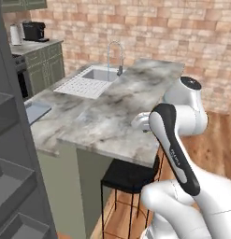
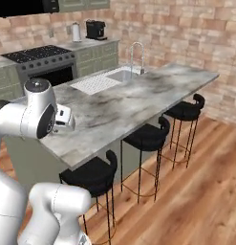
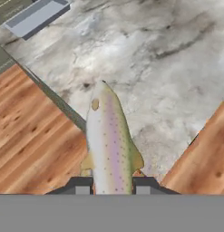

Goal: Take the fish out of the fridge, briefly rinse it in the sink, and place it on the tray next to the sink.

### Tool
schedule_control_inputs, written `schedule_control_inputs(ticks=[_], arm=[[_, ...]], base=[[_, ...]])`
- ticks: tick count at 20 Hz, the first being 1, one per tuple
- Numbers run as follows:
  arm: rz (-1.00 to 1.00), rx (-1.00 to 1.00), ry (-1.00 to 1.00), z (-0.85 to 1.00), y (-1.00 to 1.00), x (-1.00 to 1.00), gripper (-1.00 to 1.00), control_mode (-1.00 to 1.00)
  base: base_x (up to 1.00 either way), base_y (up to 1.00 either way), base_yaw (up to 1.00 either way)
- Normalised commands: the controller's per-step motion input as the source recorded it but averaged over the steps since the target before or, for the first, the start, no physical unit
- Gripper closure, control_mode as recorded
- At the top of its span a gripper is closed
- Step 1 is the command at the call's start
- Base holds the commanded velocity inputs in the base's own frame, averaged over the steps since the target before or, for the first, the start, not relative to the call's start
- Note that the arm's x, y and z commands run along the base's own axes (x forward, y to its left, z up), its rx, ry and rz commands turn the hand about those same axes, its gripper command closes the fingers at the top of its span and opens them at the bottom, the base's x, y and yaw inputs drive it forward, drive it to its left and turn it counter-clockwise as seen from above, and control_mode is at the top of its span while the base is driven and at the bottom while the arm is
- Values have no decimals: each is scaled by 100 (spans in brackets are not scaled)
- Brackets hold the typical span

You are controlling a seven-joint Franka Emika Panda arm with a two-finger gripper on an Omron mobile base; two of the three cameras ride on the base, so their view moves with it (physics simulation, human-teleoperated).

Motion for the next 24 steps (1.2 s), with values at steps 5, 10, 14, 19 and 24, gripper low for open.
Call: schedule_control_inputs(ticks=[5, 10, 14, 19, 24], arm=[[0, 0, 0, 0, 0, 0, 100, 100], [0, 0, 0, 0, 0, 0, 100, 100], [0, 0, 0, 0, 0, 0, 100, 100], [0, 0, 0, 0, 0, 0, 100, 100], [0, 0, 0, 0, 0, 0, 100, 100]], base=[[-10, -11, 71], [-90, -99, -19], [-74, -67, -67], [19, -92, -77], [89, -97, -54]])
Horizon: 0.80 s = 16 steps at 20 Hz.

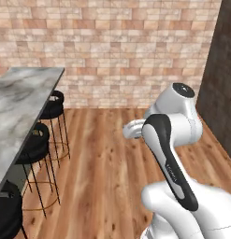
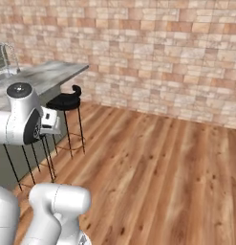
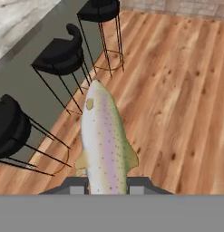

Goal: Take the fish out of the fridge, briefly rinse it in the sink, and place it on the tray next to the sink.

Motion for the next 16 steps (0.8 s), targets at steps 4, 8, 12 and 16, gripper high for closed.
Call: schedule_control_inputs(ticks=[4, 8, 12, 16], arm=[[0, 0, 0, 0, 0, 0, 100, 100], [0, 0, 0, 0, 0, 0, 100, 100], [0, 0, 0, 0, 0, 0, 100, 100], [0, 0, 0, 0, 0, 0, 100, 100]], base=[[100, -92, -12], [100, -83, 0], [100, -76, 0], [100, -79, 0]])
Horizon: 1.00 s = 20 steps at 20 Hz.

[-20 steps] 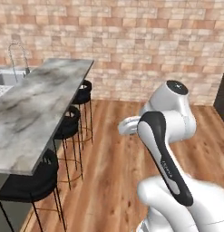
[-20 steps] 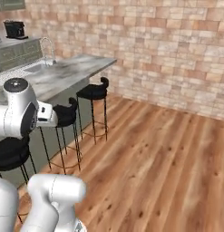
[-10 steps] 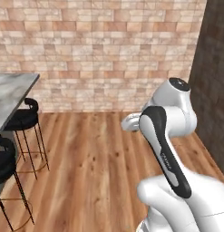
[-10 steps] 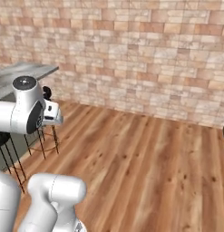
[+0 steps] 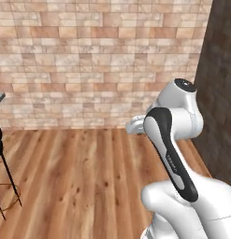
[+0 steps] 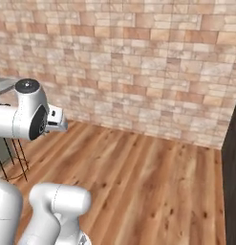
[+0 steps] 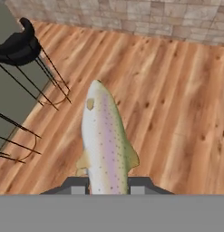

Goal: Take the fish out of the fridge, briefly rinse it in the sink, and place it on the tray next to the sink.

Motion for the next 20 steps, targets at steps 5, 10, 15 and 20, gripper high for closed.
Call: schedule_control_inputs(ticks=[5, 10, 15, 20], arm=[[0, 0, 0, 0, 0, 0, 100, 100], [0, 0, 0, 0, 0, 0, 100, 100], [0, 0, 0, 0, 0, 0, 100, 100], [0, 0, 0, 0, 0, 0, 100, 100]], base=[[100, -50, 11], [100, -23, 43], [100, -19, 57], [100, -28, 56]])
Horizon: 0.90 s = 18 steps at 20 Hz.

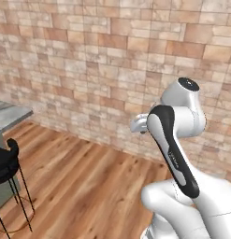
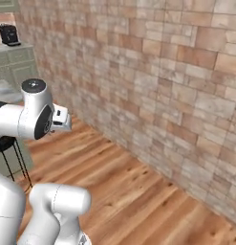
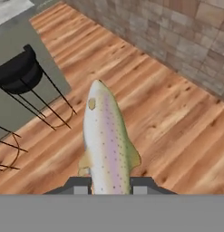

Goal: Take the fish out of the fridge, briefly rinse it in the sink, and place it on the tray next to the sink.

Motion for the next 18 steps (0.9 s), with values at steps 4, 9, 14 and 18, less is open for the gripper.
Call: schedule_control_inputs(ticks=[4, 9, 14, 18], arm=[[0, 0, 0, 0, 0, 0, 100, 100], [0, 0, 0, 0, 0, 0, 100, 100], [0, 0, 0, 0, 0, 0, 100, 100], [0, 0, 0, 0, 0, 0, 100, 100]], base=[[100, -44, 48], [100, -41, 49], [100, -23, 54], [100, -21, 53]])
